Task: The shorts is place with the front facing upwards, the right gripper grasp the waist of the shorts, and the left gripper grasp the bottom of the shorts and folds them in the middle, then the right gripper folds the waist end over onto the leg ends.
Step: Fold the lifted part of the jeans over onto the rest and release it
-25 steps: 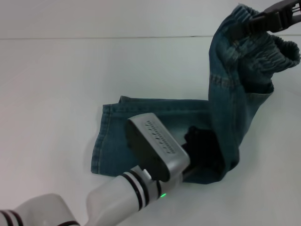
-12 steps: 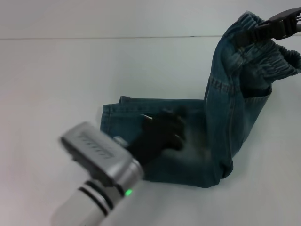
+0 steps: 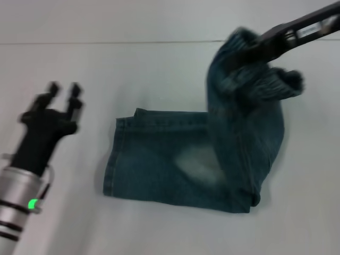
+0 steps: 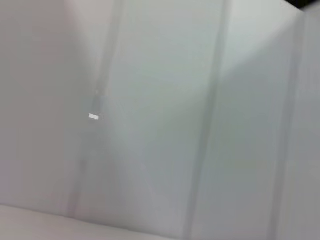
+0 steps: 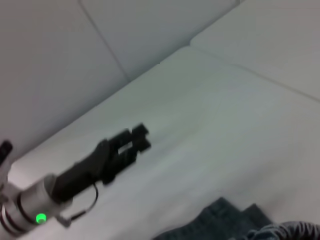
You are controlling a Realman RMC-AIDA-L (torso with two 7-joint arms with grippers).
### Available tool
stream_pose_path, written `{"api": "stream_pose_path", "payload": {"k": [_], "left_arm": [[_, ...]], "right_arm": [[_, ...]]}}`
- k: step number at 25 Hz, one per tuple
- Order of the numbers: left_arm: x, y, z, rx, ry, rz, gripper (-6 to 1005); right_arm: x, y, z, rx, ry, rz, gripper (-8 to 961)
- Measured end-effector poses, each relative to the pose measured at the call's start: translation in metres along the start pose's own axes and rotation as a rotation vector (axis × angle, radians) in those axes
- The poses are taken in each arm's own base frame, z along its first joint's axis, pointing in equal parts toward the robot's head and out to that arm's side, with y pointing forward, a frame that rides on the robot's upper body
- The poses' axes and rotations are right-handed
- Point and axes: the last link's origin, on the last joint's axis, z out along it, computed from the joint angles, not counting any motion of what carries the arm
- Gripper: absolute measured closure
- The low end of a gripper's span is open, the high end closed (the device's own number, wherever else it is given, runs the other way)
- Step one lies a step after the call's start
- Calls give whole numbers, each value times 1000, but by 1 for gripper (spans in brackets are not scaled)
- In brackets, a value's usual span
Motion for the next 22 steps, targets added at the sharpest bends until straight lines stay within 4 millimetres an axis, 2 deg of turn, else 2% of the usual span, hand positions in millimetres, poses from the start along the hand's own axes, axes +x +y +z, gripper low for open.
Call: {"api": "stream_pose_path", "payload": {"k": [2, 3, 4, 5, 11, 14, 18, 22], "left_arm": [[3, -11, -6, 36, 11, -3, 625], [4, -17, -10, 63, 17, -2, 589], [5, -21, -13, 82, 21, -2, 554], [6, -25, -16, 104, 26, -2, 519], [7, -36, -32, 163, 36, 10, 520], [7, -38, -36, 177, 36, 10, 520], [6, -39, -40, 185, 33, 10, 521], [6, -39, -41, 187, 32, 7, 522]], "right_arm": [[-5, 5, 16, -19, 27, -30, 867], [-12, 13, 34, -48, 58, -70, 867], [-12, 13, 34, -48, 58, -70, 867], [-16, 18, 43, -65, 75, -92, 867], [-28, 43, 91, -102, 208, -189, 868], [-29, 51, 109, -111, 267, -208, 862], [-29, 60, 123, -114, 297, -230, 855], [-30, 60, 125, -110, 295, -239, 847]]}}
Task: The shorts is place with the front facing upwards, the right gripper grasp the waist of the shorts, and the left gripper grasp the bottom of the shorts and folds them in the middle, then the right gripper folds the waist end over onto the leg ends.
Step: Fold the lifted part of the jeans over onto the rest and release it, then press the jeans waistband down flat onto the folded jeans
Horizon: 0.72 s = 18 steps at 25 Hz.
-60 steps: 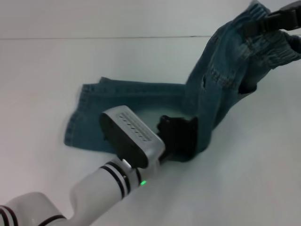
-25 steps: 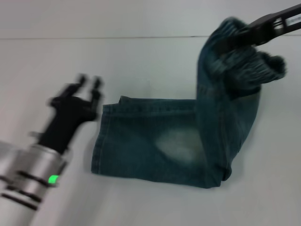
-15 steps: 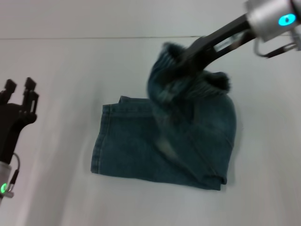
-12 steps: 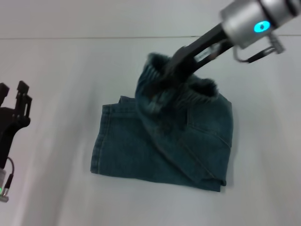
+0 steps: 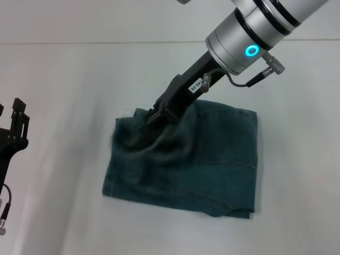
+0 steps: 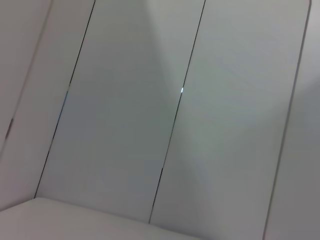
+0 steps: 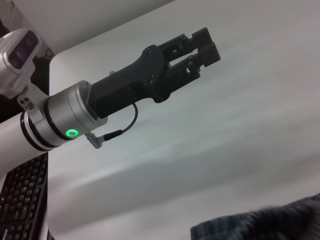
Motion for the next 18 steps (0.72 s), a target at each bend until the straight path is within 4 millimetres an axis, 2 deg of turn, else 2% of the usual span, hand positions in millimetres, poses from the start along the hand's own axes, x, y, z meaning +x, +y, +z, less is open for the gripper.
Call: {"api": "stream_pose_path", "payload": {"k": [2, 10, 13, 18], "left_arm": [[-1, 0, 0, 2, -5, -2, 522], [-2, 2, -1, -16, -16, -6, 523], [-3, 2, -2, -55, -35, -32, 524], [2, 0, -1, -220, -101, -91, 525]], "right_arm": [[1, 0, 0, -2, -8, 0, 646], [7, -2, -7, -14, -66, 15, 314], [19, 0, -16, -23, -80, 15, 188], [57, 7, -38, -24, -91, 0, 104]]}}
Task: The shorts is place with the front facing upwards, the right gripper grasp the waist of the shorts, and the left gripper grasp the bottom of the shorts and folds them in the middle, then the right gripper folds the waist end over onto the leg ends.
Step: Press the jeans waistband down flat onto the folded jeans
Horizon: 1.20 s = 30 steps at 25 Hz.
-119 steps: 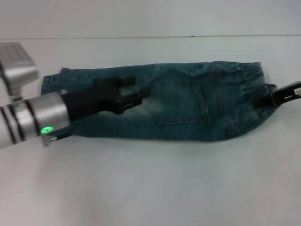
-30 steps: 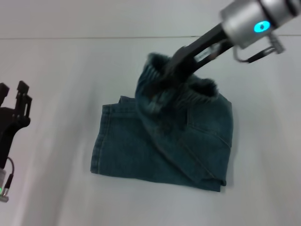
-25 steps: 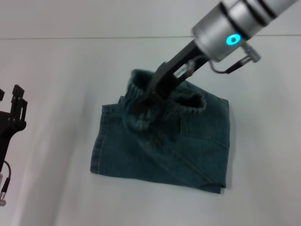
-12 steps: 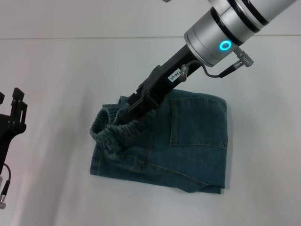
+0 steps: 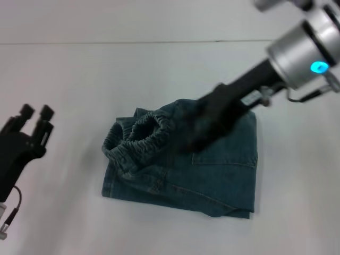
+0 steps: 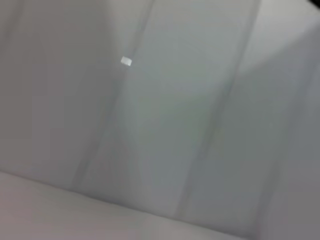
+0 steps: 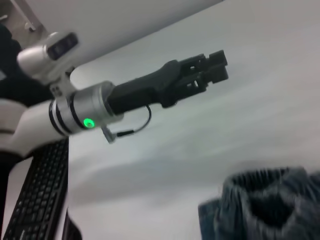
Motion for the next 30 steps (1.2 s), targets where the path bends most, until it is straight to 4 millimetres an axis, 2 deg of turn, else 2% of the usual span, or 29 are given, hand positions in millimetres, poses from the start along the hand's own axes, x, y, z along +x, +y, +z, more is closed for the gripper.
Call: {"api": "stream_pose_path", "payload": {"k": [5, 6, 8, 12, 17, 23, 30], "left_arm": [[17, 15, 6, -341, -112, -33, 526], [19, 16, 7, -366, -121, -33, 526], [25, 23, 13, -473, -166, -52, 526], [32, 46, 37, -707, -345, -119, 527], [26, 74, 66, -866, -554, -142, 528], [10, 89, 92, -853, -664, -97, 530], [-5, 78, 117, -646, -655, -85, 533]], "right_arm": [[47, 7, -19, -31, -82, 27, 20], [57, 6, -22, -28, -104, 39, 3], [79, 6, -27, -22, -134, 67, 4], [110, 6, -32, -2, -150, 116, 6], [138, 8, -42, 27, -187, 165, 6], [156, 11, -51, 51, -232, 190, 6], [163, 13, -49, 46, -248, 202, 5]]}}
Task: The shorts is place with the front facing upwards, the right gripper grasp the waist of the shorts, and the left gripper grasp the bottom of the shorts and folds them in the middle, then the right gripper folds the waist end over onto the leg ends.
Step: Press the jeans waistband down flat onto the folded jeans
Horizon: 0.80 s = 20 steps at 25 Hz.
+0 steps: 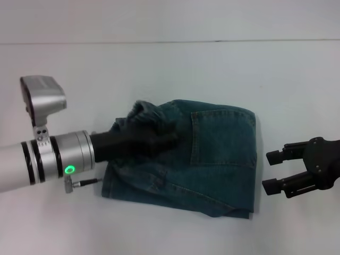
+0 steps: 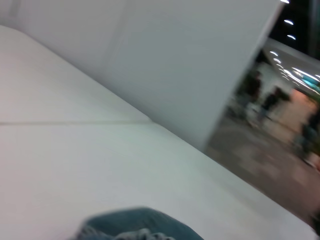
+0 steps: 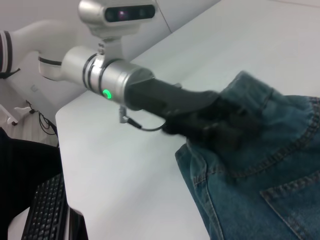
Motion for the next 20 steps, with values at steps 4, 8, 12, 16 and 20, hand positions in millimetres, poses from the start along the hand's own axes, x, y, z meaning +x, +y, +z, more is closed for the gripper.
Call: {"api": "stream_pose_path", "payload": {"k": [4, 8, 12, 16, 20], "left_arm": [[0, -11, -4, 89, 59, -42, 535], [-6, -22, -14, 177, 96, -88, 536], [-15, -28, -25, 232, 110, -119, 537], [-16, -27, -42, 231, 168, -136, 537], [-7, -12, -69, 134, 215, -57, 539]], "right_arm": [[0, 1, 2, -4, -1, 1, 5], [-1, 1, 2, -6, -4, -2, 5], [-4, 0, 2, -6, -4, -3, 5], [-7, -1, 0, 0, -7, -8, 5], [-11, -3, -4, 12, -25, -11, 5]]}}
